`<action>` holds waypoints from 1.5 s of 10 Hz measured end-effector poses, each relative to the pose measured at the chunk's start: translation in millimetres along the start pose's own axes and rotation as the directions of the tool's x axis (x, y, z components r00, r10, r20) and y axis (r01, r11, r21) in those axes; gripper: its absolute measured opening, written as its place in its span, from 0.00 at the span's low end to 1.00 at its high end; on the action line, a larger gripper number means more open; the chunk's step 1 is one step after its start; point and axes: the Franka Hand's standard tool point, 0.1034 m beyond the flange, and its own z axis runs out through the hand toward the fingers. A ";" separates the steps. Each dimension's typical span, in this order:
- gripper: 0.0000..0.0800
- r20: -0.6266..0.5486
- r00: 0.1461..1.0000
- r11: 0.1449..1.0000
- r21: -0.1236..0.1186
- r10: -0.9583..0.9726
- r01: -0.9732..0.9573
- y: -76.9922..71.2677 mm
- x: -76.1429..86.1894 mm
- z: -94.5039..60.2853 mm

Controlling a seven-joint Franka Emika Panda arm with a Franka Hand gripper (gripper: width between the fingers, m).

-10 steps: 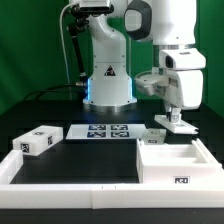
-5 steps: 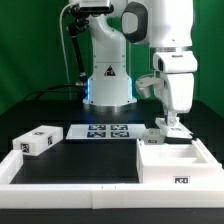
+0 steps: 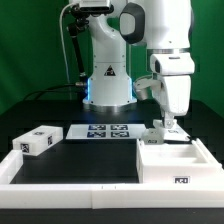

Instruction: Assemble cabinet

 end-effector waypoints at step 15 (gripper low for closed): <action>0.09 0.009 1.000 1.000 -0.002 0.017 -0.017 22.5 5.9 -6.3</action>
Offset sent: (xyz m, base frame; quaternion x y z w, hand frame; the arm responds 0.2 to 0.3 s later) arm 0.0000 0.0000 0.0000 0.0000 0.0000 0.0000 1.0000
